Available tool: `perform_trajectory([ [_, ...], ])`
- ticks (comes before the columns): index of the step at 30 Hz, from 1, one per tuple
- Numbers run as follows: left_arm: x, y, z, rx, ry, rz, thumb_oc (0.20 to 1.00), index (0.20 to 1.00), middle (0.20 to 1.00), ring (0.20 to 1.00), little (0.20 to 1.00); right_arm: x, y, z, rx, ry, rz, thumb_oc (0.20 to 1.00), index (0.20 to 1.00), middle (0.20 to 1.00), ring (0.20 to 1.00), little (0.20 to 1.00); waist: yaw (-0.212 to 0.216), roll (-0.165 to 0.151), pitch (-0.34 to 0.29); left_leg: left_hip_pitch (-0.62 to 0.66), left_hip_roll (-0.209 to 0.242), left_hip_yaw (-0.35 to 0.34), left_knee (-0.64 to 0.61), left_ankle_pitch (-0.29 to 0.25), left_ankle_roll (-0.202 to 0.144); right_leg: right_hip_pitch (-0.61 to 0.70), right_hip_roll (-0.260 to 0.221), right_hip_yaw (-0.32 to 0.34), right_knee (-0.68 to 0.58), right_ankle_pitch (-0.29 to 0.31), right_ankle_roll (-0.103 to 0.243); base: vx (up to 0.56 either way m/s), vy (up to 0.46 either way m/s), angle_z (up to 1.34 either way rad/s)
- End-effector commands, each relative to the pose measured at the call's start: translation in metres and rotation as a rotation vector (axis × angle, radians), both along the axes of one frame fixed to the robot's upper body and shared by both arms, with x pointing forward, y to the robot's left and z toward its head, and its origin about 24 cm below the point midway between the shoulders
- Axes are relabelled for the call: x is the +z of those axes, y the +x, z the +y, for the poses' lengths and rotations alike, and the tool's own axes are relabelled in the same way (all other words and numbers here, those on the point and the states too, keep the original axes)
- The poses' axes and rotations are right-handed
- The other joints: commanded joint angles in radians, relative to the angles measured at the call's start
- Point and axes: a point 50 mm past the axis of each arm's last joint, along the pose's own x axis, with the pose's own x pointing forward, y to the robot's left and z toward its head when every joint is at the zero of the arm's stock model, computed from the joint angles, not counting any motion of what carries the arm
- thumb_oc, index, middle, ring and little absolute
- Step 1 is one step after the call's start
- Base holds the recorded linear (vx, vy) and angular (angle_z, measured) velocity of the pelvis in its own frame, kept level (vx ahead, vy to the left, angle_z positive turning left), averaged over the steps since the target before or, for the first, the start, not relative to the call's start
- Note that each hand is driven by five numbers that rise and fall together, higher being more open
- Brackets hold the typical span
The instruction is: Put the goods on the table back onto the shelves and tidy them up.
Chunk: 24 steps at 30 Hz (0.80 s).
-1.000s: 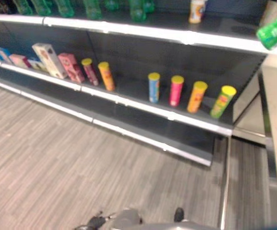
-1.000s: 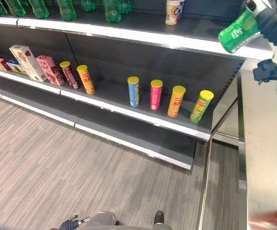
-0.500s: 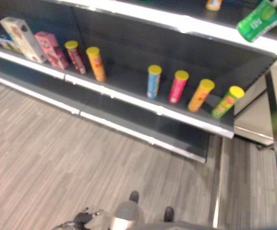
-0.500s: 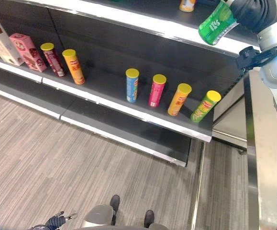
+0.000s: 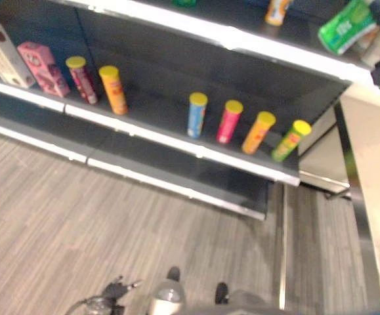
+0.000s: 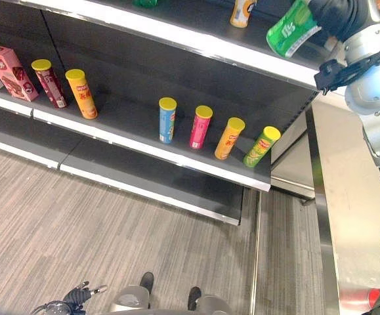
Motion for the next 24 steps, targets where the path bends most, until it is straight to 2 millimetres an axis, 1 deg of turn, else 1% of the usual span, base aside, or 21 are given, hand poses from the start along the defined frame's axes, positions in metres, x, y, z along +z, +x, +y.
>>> perform_trajectory([
  [1, 0.002, -0.017, 0.017, 0.009, 0.049, 0.049, 1.0, 1.0, 1.0, 1.0, 1.0, 0.028, -0.009, 0.005, 0.0, -0.017, -0.099, 0.2, 0.2, 0.2, 0.2, 0.2, 0.015, 0.022, -0.079, -0.036, -0.049, -0.081, -0.065, 0.012, -0.059, 0.061, -0.021, -0.051, -0.129, 0.01, -0.068, 0.11, -0.054, 0.12],
  [2, 0.003, -0.016, 0.017, 0.003, 0.053, 0.048, 1.0, 1.0, 1.0, 1.0, 1.0, 0.03, -0.009, 0.003, -0.011, -0.013, -0.1, 0.2, 0.2, 0.2, 0.2, 0.2, 0.015, 0.015, -0.083, -0.04, -0.058, -0.094, -0.065, 0.002, -0.062, 0.071, -0.036, -0.034, -0.246, 0.01, -0.077, 0.19, -0.109, 0.18],
  [3, 0.003, -0.012, 0.016, -0.013, 0.06, 0.047, 1.0, 1.0, 1.0, 1.0, 1.0, 0.034, -0.008, -0.002, -0.044, -0.017, -0.102, 0.2, 0.2, 0.2, 0.2, 0.2, 0.01, 0.007, -0.086, -0.042, -0.072, -0.127, -0.065, -0.012, -0.066, 0.051, -0.075, 0.038, -0.42, 0.063, -0.079, 0.2, -0.109, 0.16],
  [4, 0.002, -0.016, 0.019, -0.011, 0.088, 0.081, 1.0, 1.0, 1.0, 1.0, 1.0, 0.036, -0.007, -0.012, -0.107, -0.015, -0.117, 0.2, 0.2, 0.2, 0.2, 0.2, 0.008, 0.001, -0.083, -0.043, -0.079, -0.139, -0.065, -0.018, -0.067, 0.047, -0.092, 0.07, -0.493, 0.1, -0.074, 0.18, -0.069, 0.29],
  [5, 0.001, -0.017, 0.016, -0.028, 0.079, 0.078, 1.0, 1.0, 1.0, 1.0, 1.0, 0.041, -0.009, -0.013, -0.124, -0.051, -0.103, 0.2, 0.2, 0.2, 0.2, 0.2, 0.008, -0.015, -0.093, -0.041, -0.095, -0.143, -0.065, -0.024, -0.069, 0.087, -0.111, 0.08, -0.547, 0.131, -0.065, 0.13, -0.002, 0.52],
  [6, 0.0, -0.017, 0.013, -0.021, 0.067, 0.073, 1.0, 1.0, 1.0, 1.0, 1.0, 0.04, -0.009, -0.006, -0.087, -0.04, -0.106, 0.2, 0.2, 0.2, 0.2, 0.2, 0.005, -0.023, -0.096, -0.029, -0.104, -0.147, -0.065, -0.037, -0.069, 0.098, -0.125, 0.079, -0.544, 0.155, -0.063, 0.08, 0.013, 0.67],
  [7, 0.0, -0.017, 0.013, -0.021, 0.067, 0.074, 1.0, 1.0, 1.0, 1.0, 1.0, 0.039, -0.009, -0.006, -0.087, -0.039, -0.105, 0.2, 0.2, 0.2, 0.2, 0.2, 0.005, -0.024, -0.096, -0.029, -0.104, -0.147, -0.065, -0.037, -0.068, 0.1, -0.126, 0.079, -0.545, 0.155, -0.063, 0.1, -0.013, 0.83],
  [8, 0.0, -0.014, 0.011, -0.014, 0.063, 0.059, 1.0, 1.0, 1.0, 1.0, 1.0, 0.04, -0.008, -0.011, -0.096, -0.01, -0.102, 0.2, 0.2, 0.2, 0.2, 0.2, 0.006, -0.032, -0.108, -0.026, -0.109, -0.149, -0.065, -0.046, -0.071, 0.107, -0.129, 0.071, -0.559, 0.174, -0.056, 0.12, -0.056, 0.72],
  [9, -0.003, -0.017, 0.007, -0.013, 0.051, 0.067, 1.0, 1.0, 1.0, 1.0, 1.0, 0.036, -0.005, -0.015, -0.109, -0.01, -0.081, 0.2, 0.2, 0.2, 0.2, 0.2, 0.008, -0.034, -0.128, -0.027, -0.108, -0.147, -0.065, -0.053, -0.079, 0.114, -0.131, 0.04, -0.568, 0.177, -0.052, 0.14, -0.065, 0.6],
  [10, -0.004, -0.019, 0.004, -0.009, 0.045, 0.073, 1.0, 1.0, 1.0, 1.0, 1.0, 0.036, -0.003, -0.016, -0.115, -0.012, -0.072, 0.2, 0.2, 0.2, 0.2, 0.2, 0.009, -0.033, -0.138, -0.029, -0.106, -0.148, -0.065, -0.053, -0.083, 0.119, -0.131, 0.023, -0.568, 0.171, -0.051, 0.09, -0.042, 0.28],
  [18, -0.01, -0.027, -0.005, 0.022, 0.026, 0.101, 1.0, 1.0, 1.0, 1.0, 1.0, 0.029, 0.007, -0.029, -0.178, 0.006, -0.017, 0.2, 0.2, 0.2, 0.2, 0.2, 0.014, -0.037, -0.155, -0.023, -0.087, -0.164, -0.065, -0.057, -0.099, 0.16, -0.113, -0.027, -0.568, 0.126, -0.063, 0.06, -0.06, 0.12],
  [24, -0.01, -0.031, -0.004, 0.044, 0.025, 0.101, 1.0, 1.0, 1.0, 1.0, 1.0, 0.023, 0.021, -0.04, -0.262, 0.011, 0.039, 0.2, 0.2, 0.2, 0.2, 0.2, 0.039, -0.041, -0.163, -0.013, -0.068, -0.175, -0.065, -0.059, -0.117, 0.186, -0.101, -0.062, -0.568, 0.092, -0.077, 0.04, -0.062, 0.15],
])
